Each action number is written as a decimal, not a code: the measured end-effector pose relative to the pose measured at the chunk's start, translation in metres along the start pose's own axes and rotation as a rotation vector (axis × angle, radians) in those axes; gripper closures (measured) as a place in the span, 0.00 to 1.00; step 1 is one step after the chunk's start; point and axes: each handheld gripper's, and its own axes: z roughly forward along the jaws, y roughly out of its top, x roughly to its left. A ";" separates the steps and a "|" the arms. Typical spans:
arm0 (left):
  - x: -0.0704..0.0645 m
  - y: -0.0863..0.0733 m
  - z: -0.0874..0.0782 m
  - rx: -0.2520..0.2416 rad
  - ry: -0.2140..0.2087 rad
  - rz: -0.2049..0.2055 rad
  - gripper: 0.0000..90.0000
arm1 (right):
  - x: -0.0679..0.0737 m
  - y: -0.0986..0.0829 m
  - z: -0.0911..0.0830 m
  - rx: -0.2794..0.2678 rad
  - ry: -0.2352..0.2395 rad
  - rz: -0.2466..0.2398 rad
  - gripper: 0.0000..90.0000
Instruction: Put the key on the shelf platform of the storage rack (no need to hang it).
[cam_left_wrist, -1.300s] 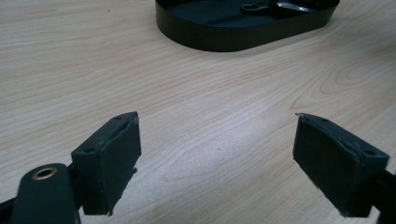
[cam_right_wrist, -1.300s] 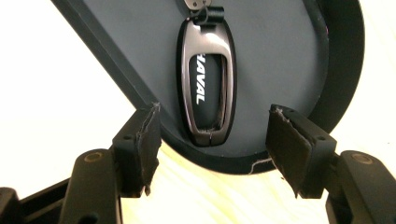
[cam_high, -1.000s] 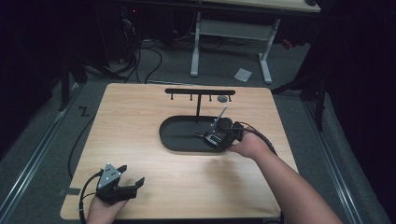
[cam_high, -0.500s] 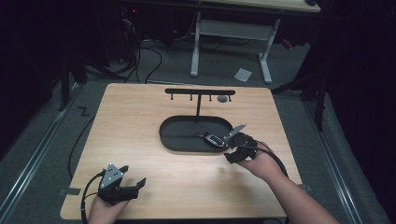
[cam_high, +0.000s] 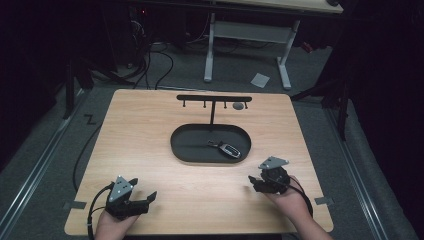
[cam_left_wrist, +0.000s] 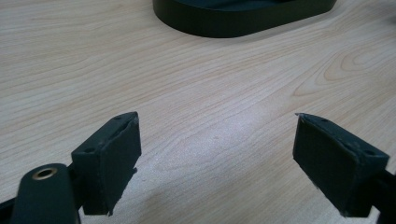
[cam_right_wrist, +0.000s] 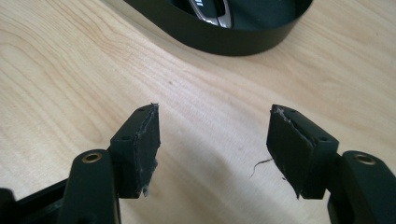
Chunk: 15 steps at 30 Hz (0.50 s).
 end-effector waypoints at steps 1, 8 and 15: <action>0.000 0.000 0.000 0.001 0.000 0.001 0.18 | 0.002 -0.006 -0.001 -0.021 -0.004 0.021 0.39; -0.003 0.001 0.002 -0.001 -0.005 0.008 0.18 | 0.014 -0.037 -0.019 -0.205 0.018 0.153 0.34; -0.007 0.002 0.004 0.005 -0.006 0.020 0.18 | 0.004 -0.046 -0.020 -0.218 0.005 0.187 0.33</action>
